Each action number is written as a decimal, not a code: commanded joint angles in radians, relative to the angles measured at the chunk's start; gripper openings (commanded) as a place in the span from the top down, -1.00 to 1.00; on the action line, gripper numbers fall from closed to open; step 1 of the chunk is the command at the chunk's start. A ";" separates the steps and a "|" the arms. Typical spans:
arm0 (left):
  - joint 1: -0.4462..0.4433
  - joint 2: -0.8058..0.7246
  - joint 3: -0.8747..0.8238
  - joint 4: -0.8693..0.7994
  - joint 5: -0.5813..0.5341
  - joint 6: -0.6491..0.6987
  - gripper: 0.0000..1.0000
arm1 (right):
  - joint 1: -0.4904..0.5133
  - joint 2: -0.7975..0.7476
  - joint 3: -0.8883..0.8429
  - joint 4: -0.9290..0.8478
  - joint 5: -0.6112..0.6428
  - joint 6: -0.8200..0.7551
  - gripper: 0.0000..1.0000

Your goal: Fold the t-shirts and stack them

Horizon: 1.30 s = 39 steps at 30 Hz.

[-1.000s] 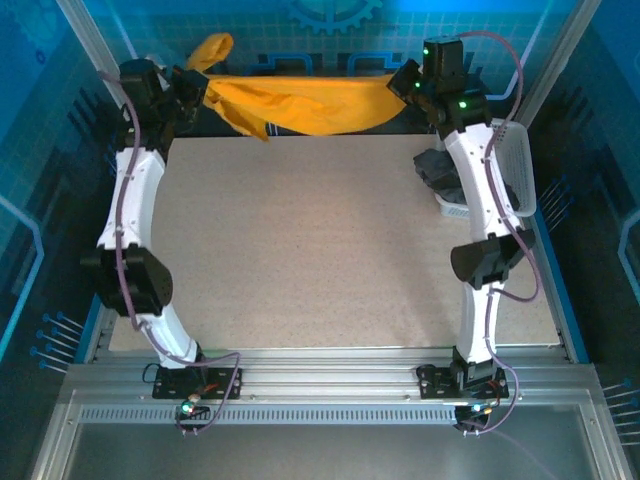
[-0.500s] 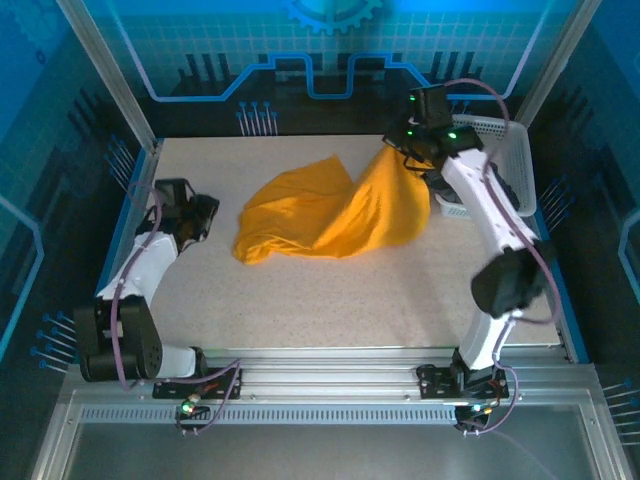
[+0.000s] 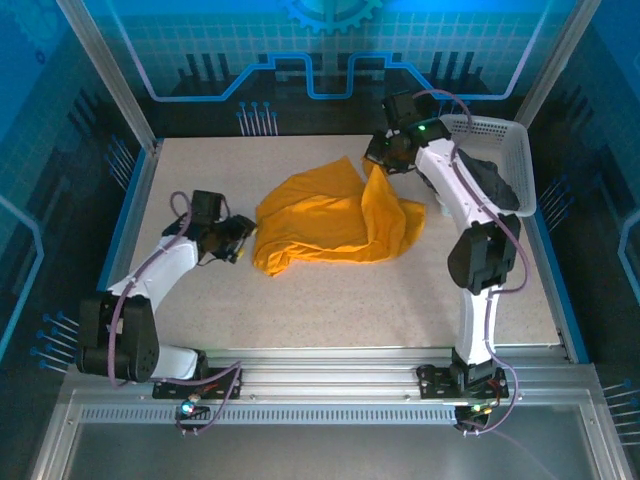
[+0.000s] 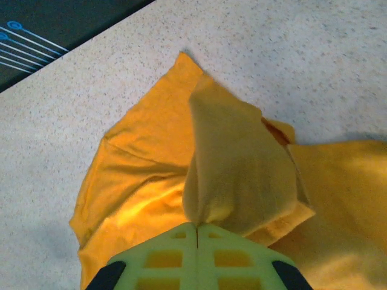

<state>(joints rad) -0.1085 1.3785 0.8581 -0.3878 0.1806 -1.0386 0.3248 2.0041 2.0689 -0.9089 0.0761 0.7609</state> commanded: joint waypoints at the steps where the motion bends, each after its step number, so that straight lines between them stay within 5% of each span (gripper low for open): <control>1: -0.008 0.075 -0.028 0.000 -0.009 -0.045 -0.25 | 0.011 -0.115 -0.069 0.007 0.019 -0.012 1.00; 9: -0.030 0.338 0.124 -0.041 -0.011 0.025 -0.22 | 0.012 -0.216 -0.162 0.022 0.010 -0.004 1.00; 12: -0.037 0.392 0.144 -0.029 -0.013 0.023 0.08 | 0.014 -0.232 -0.176 0.025 0.007 0.004 1.00; 16: -0.039 0.361 0.193 -0.068 -0.118 0.064 0.76 | 0.014 -0.256 -0.191 0.028 0.019 0.005 1.00; 20: -0.040 0.297 0.257 -0.134 -0.214 0.140 1.00 | 0.014 -0.289 -0.210 0.034 0.048 -0.008 1.00; 39: -0.040 -0.076 0.351 -0.117 -0.413 0.241 1.00 | 0.008 -0.524 -0.366 0.214 0.081 -0.098 1.00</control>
<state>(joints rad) -0.1444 1.3865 1.1973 -0.5190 -0.1642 -0.8268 0.3271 1.5742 1.7504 -0.7826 0.1532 0.6971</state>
